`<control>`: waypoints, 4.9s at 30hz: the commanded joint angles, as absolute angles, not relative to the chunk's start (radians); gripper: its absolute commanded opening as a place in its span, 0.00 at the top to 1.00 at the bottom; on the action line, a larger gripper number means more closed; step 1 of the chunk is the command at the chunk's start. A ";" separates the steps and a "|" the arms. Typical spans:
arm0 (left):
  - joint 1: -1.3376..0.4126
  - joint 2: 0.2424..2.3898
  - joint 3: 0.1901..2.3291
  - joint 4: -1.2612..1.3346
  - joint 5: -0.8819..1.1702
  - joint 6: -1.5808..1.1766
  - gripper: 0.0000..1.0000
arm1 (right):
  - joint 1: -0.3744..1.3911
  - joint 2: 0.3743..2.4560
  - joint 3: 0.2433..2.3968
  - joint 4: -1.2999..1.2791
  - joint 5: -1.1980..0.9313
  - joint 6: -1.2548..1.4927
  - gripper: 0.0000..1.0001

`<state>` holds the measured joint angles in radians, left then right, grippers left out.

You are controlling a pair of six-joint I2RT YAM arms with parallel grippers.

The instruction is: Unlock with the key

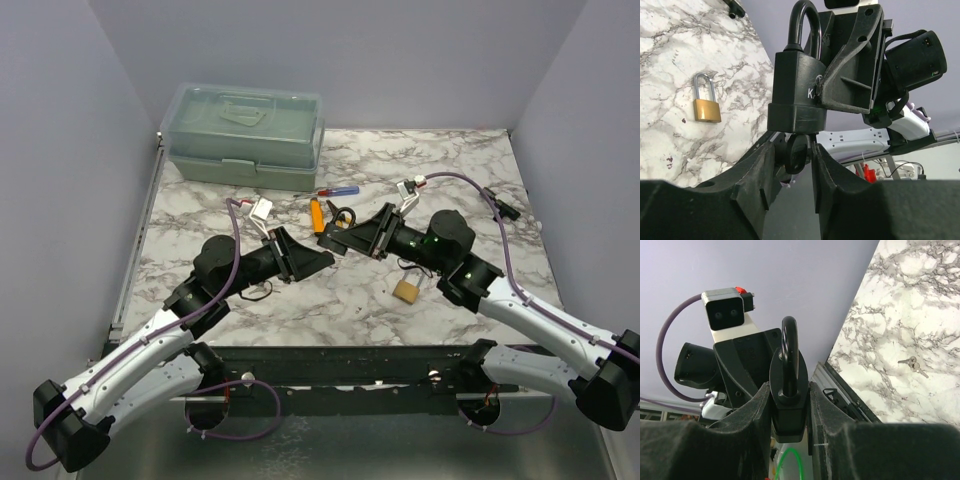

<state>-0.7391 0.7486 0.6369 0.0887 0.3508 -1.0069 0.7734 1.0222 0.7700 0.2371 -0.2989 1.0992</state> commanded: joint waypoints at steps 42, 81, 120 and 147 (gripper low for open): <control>-0.740 0.787 0.663 -0.049 0.239 -0.879 1.00 | 0.780 1.041 0.879 0.156 -0.261 1.097 1.00; -0.738 0.591 0.675 -0.124 0.338 -0.918 0.27 | 0.780 0.930 0.809 0.272 -0.333 1.057 1.00; -0.739 0.762 0.667 0.279 0.493 -1.068 0.48 | 0.780 0.913 0.717 0.487 -0.492 1.118 1.00; -0.738 0.735 0.645 0.212 0.481 -1.026 1.00 | 0.780 0.918 0.779 0.330 -0.431 1.051 0.51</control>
